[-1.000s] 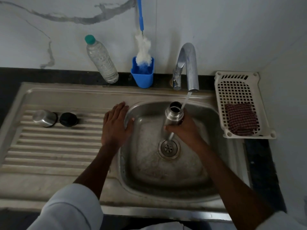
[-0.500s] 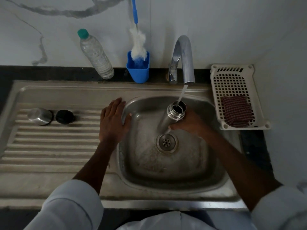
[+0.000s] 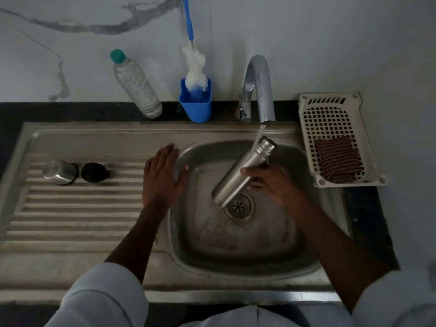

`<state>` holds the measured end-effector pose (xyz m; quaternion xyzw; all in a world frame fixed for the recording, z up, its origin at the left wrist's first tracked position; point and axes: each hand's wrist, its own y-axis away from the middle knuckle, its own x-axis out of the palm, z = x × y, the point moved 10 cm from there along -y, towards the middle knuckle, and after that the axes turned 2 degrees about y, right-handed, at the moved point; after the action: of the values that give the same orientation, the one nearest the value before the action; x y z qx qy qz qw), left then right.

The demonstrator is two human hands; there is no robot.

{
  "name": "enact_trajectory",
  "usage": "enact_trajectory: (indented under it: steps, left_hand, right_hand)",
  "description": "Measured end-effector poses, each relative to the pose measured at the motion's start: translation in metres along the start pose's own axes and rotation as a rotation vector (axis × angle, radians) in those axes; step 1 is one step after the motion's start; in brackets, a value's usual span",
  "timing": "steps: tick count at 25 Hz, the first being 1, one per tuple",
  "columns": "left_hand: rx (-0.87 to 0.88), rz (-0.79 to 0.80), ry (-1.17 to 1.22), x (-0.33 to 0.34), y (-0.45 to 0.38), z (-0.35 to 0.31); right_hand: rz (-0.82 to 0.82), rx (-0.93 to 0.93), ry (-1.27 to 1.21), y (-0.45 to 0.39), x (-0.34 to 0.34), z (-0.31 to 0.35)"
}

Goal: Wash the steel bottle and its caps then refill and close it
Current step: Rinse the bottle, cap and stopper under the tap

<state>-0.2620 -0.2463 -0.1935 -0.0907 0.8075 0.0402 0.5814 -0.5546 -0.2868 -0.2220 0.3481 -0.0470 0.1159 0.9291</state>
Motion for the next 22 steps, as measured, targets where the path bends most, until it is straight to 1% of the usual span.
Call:
enact_trajectory:
  steps: [2,3,5,9,13,15,17,20,22]
  left_hand:
    - [-0.011,0.001,0.000,0.000,0.000,0.000]
    - [-0.018,0.005,-0.001,0.001,0.000,0.000]
    - [-0.028,0.005,-0.001,0.002,0.000,0.003]
    - [-0.034,0.013,0.004,0.003,-0.002,0.002]
    - [-0.030,0.007,-0.011,0.003,-0.002,0.005]
    - [-0.020,0.001,-0.013,0.003,-0.003,0.006]
    - [-0.030,0.007,-0.012,0.003,-0.002,0.006]
    - [-0.039,0.018,-0.016,0.005,-0.002,0.003]
    - [-0.031,0.009,-0.021,0.004,-0.002,0.003]
  right_hand:
    - [-0.036,0.180,-0.375,-0.001,0.010,-0.027]
    - [-0.060,0.236,-0.530,0.000,0.016,-0.039]
    - [-0.076,0.288,-0.781,-0.004,0.028,-0.056]
    - [-0.049,0.257,-1.137,-0.022,0.046,-0.057]
    - [-0.028,0.159,-1.458,-0.030,0.052,-0.038]
    - [-0.011,0.147,-1.493,-0.028,0.055,-0.034]
    - [0.006,0.165,-1.413,-0.024,0.058,-0.037]
    - [-0.060,0.182,-1.246,-0.023,0.047,-0.048]
    - [-0.080,0.152,-1.250,-0.027,0.037,-0.045]
